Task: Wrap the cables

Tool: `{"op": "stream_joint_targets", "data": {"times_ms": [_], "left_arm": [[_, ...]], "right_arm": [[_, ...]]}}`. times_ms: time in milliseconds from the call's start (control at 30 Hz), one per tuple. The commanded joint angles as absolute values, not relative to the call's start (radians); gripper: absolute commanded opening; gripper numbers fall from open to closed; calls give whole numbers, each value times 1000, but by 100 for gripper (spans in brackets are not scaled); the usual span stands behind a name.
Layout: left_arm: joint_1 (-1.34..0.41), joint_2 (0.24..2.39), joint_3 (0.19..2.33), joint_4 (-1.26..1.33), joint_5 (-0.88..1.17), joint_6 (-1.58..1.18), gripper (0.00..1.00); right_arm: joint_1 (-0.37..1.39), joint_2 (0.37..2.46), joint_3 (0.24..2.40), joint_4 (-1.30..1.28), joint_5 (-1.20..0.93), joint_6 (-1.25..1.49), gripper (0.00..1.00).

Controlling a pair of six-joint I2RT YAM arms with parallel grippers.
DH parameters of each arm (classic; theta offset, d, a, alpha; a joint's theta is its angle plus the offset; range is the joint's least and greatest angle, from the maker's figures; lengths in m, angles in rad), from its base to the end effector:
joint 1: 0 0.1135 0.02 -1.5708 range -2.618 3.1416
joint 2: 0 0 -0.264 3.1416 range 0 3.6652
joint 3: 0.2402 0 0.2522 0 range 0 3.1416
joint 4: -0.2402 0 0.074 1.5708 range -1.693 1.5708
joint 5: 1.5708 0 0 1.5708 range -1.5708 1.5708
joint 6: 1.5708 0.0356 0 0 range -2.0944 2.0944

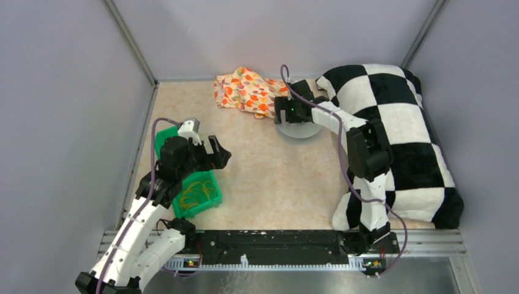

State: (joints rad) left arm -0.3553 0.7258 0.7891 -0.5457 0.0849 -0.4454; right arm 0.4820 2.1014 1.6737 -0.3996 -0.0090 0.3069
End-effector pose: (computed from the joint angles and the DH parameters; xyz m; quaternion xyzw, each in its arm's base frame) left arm 0.1491 -0.0586 0.3133 -0.0165 0.8549 -0.2350 0.4622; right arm 0.4212 0.2207 0.2135 -0.0831 0.9280 0.1435 0.3337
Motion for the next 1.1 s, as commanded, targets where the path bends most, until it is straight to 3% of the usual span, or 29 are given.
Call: {"op": "stream_joint_targets", "data": {"times_ms": [0, 400, 733, 1067], "left_arm": [[-353, 723, 797, -487, 79, -440, 99], [-353, 758, 782, -477, 82, -439, 99], [-352, 773, 822, -518, 9, -436, 99], [-347, 900, 901, -747, -358, -525, 98]], "right_arm": [[480, 2009, 1565, -400, -83, 348, 99], [580, 1687, 1196, -377, -159, 452, 99], [688, 1714, 1215, -333, -238, 501, 99], [778, 1729, 1337, -360, -268, 472, 99]]}}
